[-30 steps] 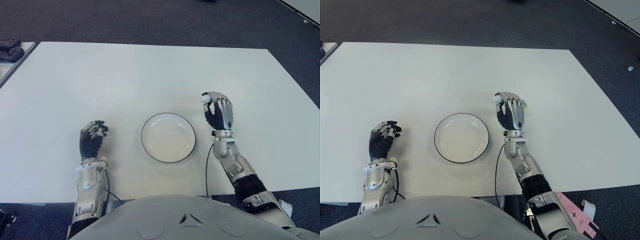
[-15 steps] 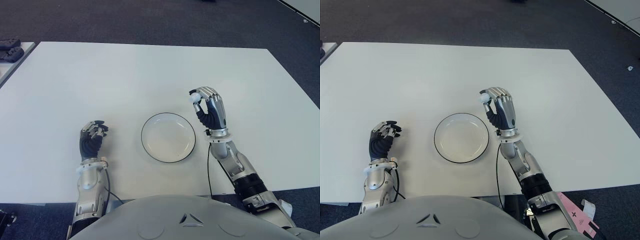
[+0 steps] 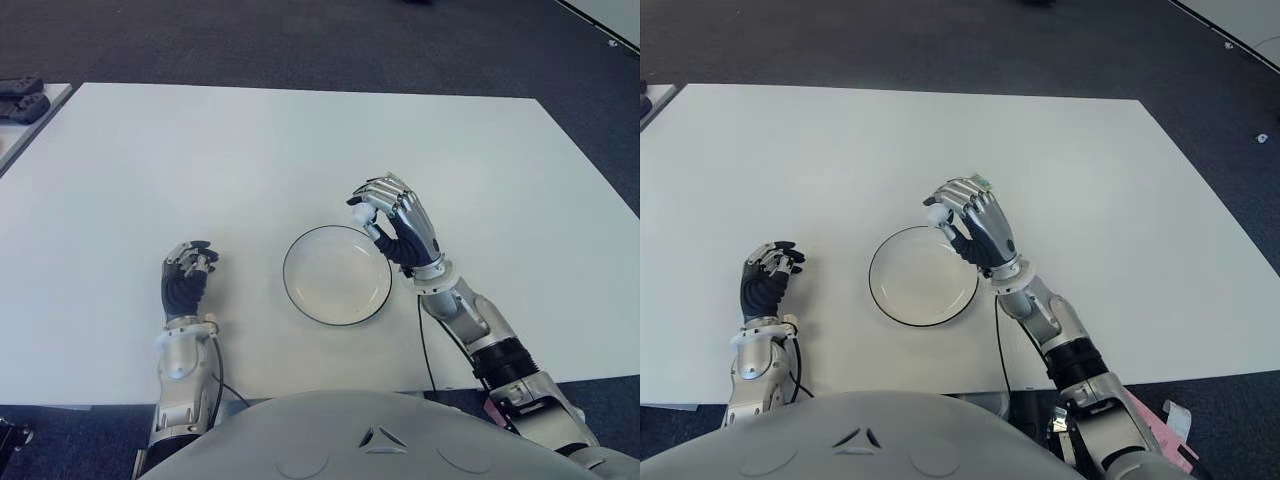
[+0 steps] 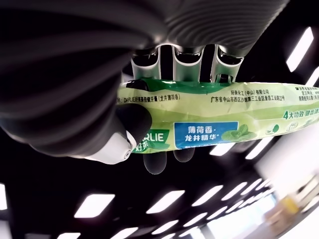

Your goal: Put the toothpaste on the table into the plate.

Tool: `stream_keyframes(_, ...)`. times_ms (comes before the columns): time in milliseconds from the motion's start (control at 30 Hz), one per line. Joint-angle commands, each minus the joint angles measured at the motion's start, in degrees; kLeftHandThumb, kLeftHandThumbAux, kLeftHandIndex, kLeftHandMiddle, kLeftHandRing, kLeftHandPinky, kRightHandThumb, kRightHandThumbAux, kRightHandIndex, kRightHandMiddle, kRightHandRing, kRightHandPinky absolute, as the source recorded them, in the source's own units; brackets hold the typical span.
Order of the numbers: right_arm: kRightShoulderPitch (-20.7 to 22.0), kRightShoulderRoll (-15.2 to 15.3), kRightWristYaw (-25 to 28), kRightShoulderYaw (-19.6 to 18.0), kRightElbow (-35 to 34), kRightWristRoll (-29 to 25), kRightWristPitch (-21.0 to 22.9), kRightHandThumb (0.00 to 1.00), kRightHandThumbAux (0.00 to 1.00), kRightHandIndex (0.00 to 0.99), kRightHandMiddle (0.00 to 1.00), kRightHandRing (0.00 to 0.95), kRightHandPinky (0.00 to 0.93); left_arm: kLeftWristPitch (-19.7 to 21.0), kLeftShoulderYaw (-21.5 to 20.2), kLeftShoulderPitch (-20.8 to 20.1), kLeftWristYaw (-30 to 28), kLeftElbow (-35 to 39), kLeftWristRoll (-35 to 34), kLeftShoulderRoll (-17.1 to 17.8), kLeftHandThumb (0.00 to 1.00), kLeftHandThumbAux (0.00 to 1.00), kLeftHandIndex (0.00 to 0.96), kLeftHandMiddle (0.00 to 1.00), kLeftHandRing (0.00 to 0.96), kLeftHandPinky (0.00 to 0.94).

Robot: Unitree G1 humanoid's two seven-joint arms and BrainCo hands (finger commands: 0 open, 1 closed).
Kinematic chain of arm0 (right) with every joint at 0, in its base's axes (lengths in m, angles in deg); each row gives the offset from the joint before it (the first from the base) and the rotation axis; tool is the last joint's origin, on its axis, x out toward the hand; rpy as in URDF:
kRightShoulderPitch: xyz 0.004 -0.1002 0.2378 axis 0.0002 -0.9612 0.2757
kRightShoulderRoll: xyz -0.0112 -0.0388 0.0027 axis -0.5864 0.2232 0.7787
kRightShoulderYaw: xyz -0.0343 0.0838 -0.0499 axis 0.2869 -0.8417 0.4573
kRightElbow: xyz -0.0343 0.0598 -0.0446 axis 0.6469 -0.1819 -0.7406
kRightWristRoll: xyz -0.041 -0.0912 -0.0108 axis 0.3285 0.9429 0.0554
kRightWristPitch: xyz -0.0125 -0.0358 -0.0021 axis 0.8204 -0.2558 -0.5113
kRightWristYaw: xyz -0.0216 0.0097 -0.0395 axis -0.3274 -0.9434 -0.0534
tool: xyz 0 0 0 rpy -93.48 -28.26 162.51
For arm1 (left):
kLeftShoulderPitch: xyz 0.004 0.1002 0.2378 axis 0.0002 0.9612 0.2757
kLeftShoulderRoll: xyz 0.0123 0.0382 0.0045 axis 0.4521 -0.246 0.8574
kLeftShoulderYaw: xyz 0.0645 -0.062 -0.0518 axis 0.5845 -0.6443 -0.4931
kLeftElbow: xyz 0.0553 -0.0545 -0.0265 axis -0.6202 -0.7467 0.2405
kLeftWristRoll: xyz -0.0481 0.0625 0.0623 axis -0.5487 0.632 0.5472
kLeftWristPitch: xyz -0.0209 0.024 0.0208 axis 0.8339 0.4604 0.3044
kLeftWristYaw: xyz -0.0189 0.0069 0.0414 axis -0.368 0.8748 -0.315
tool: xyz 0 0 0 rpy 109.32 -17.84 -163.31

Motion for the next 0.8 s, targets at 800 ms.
stream_keyframes(800,3.98,3.92,13.60,6.13,7.02,6.38,-6.60,0.852,0.677,0.399,0.549,0.870,0.866,1.74,2.19,1.08,1.24,1.52,2.85,-1.70,0.706,0.720,0.431,0.510,0.497,0.508)
